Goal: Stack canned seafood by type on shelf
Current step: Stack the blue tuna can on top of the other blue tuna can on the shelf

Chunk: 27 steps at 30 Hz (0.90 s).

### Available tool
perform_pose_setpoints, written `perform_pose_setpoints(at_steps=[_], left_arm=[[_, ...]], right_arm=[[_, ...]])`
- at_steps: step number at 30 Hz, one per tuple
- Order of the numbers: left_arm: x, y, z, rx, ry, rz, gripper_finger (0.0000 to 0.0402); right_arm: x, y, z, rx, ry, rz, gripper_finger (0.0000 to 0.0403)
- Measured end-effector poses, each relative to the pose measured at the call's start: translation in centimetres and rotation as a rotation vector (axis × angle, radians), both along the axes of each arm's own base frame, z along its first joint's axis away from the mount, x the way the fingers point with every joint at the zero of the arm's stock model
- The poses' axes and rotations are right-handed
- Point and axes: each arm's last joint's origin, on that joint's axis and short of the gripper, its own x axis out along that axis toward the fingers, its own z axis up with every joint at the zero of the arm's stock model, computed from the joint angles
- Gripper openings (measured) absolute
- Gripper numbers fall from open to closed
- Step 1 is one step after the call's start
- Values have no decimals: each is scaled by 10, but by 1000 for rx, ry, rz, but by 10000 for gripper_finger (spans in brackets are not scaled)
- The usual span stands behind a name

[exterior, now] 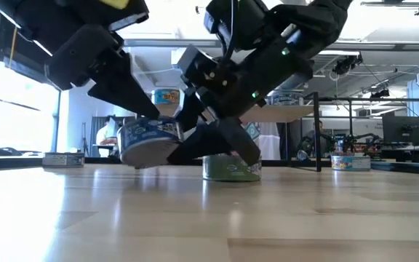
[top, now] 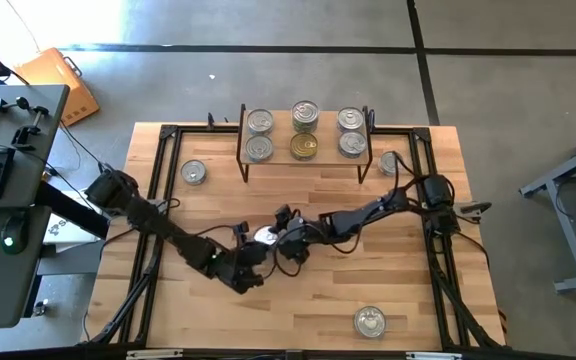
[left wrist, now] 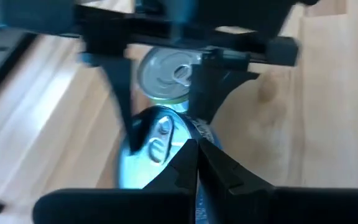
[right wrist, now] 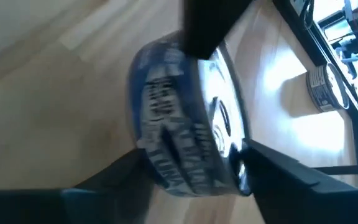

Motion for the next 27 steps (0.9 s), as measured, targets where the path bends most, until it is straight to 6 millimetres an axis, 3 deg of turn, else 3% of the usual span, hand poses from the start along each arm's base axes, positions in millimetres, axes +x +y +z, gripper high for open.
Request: perform_pose_setpoints(at_steps=[5,10,14,17,21,27], left_arm=[[-11,-9,-1,55,-29,45,0],[-28,-18,-4,92,-12,67,0],[-43,-19,-7,99,26,111,1],[-52,-17,-8,94,40,162,1],[-55,-16,-9,81,31,189,1],[-52,-16,-7,142,-53,206,1]], right_arm=[[-1,10,1,38,-10,5,121],[-6,21,4,51,6,-51,124],[-22,23,25,-2,61,-156,124],[-41,22,61,-10,72,-194,124],[-77,12,125,-51,-7,-290,124],[-135,-41,230,-150,-231,-725,124]])
